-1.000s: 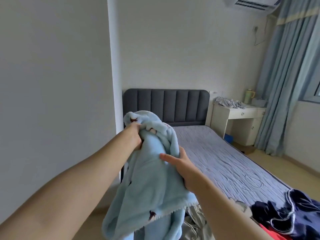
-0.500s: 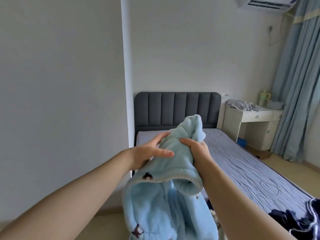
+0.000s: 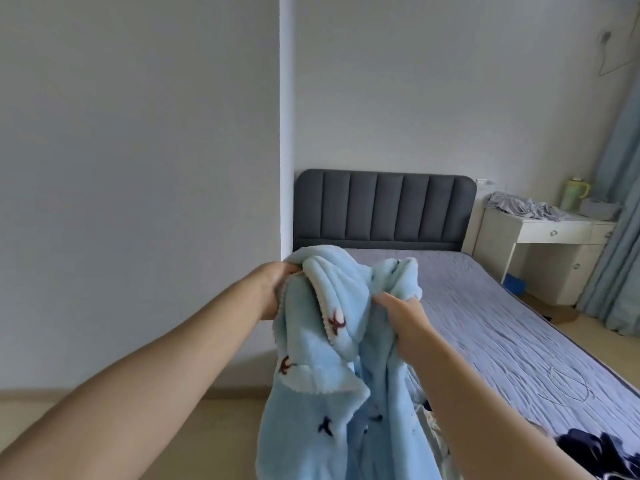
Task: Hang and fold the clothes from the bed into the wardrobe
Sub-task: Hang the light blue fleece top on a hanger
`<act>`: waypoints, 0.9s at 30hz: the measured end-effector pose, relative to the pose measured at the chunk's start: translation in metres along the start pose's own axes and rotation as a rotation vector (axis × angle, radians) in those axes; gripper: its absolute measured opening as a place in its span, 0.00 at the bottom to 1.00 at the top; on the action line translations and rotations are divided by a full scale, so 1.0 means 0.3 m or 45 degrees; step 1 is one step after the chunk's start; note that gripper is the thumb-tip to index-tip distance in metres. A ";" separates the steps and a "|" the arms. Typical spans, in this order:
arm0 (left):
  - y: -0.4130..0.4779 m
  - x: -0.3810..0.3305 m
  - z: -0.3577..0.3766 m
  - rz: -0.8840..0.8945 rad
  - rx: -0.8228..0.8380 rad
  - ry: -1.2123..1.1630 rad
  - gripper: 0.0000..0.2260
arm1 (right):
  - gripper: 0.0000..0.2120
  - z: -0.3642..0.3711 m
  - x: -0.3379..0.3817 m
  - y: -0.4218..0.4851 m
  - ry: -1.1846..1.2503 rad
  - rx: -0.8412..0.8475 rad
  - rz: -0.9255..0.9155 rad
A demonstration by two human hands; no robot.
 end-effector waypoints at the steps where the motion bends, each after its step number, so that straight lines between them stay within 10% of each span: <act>1: -0.016 -0.021 -0.024 0.002 -0.023 -0.057 0.10 | 0.20 0.032 -0.007 -0.007 -0.068 0.050 0.003; 7: -0.078 -0.120 -0.131 0.033 0.010 -0.048 0.12 | 0.45 0.246 0.031 -0.029 -0.071 0.454 -0.440; 10: -0.096 -0.156 -0.181 0.040 0.070 0.066 0.14 | 0.30 0.378 0.052 -0.052 -0.013 0.836 -0.499; 14: -0.151 -0.192 -0.342 0.120 0.083 0.120 0.13 | 0.05 0.535 0.076 -0.054 -0.072 0.666 -0.526; 22: -0.375 -0.256 -0.921 0.439 -0.151 0.234 0.15 | 0.11 1.055 0.196 -0.165 0.490 0.840 -0.095; 27: -0.469 -0.181 -1.303 0.496 -0.946 0.480 0.13 | 0.23 1.351 0.382 -0.506 0.984 0.730 -1.391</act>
Point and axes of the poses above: each hand's wrist, its own y-axis towards the middle knuckle, its own z-axis out of the palm, x = y × z, the point moved 3 cm from there along y, towards the middle knuckle, and after that the axes turned 7 degrees about -z, right-handed, at the moved point
